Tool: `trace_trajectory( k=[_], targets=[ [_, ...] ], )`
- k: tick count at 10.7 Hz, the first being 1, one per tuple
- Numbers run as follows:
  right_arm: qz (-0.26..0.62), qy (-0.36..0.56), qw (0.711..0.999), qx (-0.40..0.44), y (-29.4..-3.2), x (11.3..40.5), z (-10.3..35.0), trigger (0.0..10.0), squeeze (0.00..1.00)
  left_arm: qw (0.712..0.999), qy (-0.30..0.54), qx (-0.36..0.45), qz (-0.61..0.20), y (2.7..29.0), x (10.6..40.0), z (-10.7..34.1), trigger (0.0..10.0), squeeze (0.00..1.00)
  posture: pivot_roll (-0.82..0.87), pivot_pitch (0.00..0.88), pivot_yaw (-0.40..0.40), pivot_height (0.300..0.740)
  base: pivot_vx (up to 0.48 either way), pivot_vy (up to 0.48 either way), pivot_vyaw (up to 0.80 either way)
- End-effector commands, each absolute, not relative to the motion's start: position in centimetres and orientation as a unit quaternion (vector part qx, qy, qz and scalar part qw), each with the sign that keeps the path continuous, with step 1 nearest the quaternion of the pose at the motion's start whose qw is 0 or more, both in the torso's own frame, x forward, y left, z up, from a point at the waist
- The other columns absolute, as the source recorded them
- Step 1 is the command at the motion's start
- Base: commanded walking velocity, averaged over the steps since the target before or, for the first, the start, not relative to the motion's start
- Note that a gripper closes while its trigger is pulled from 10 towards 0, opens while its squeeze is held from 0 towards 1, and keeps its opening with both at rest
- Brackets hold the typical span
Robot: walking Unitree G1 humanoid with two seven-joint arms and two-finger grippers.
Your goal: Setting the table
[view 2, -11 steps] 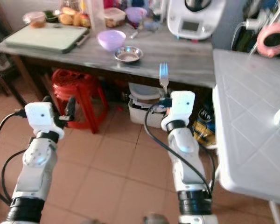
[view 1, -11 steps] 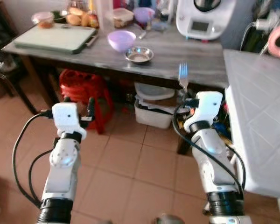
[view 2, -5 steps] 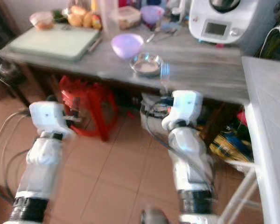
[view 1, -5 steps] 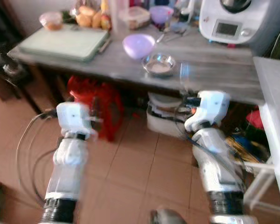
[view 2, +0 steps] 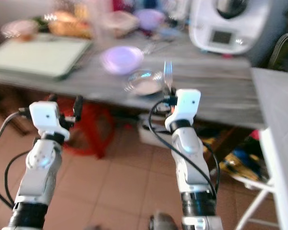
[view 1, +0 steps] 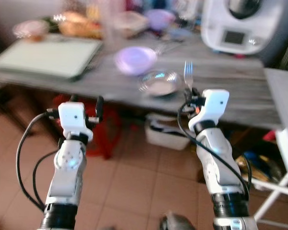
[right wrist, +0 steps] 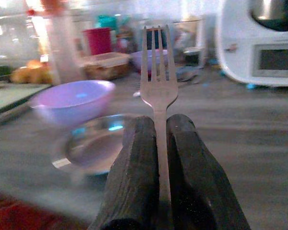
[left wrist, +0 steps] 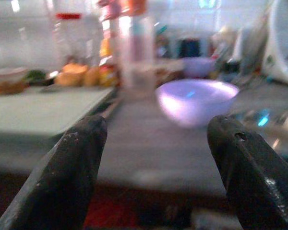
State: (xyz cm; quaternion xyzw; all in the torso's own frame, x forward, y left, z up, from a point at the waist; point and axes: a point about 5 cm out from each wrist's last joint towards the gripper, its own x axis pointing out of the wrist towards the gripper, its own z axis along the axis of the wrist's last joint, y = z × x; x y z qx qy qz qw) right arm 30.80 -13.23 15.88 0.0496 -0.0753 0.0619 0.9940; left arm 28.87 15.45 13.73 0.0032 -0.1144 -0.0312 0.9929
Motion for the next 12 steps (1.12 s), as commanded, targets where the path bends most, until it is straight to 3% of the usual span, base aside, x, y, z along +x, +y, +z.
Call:
trace_trajectory(
  k=[1,6,9,12],
  targets=[
    [0.05,-0.076,0.994,0.054,-13.7,30.7,16.1,10.0,0.0,0.994,-0.105,-0.003,-0.044,14.8,28.3,13.4,10.0,0.0,-0.01,0.127,0.011,0.74,0.0,0.0,-0.8],
    [0.048,-0.071,0.994,0.061,-13.4,30.9,15.9,10.0,0.0,0.993,-0.1,-0.006,-0.054,14.5,27.2,13.3,10.0,0.0,0.0,0.15,-0.006,0.74,0.0,0.0,-0.76],
    [0.028,-0.077,0.995,0.06,-14.1,31.2,16.0,10.0,0.0,0.993,-0.099,-0.003,-0.058,14.6,26.9,13.3,10.0,0.0,0.01,0.15,0.008,0.74,0.0,0.0,0.0],
    [0.018,-0.096,0.994,0.049,-14.9,30.8,16.5,10.0,0.0,0.993,-0.1,-0.009,-0.062,14.7,26.8,13.4,10.0,0.0,0.01,0.137,0.013,0.74,0.282,0.0,0.14]
  ],
)
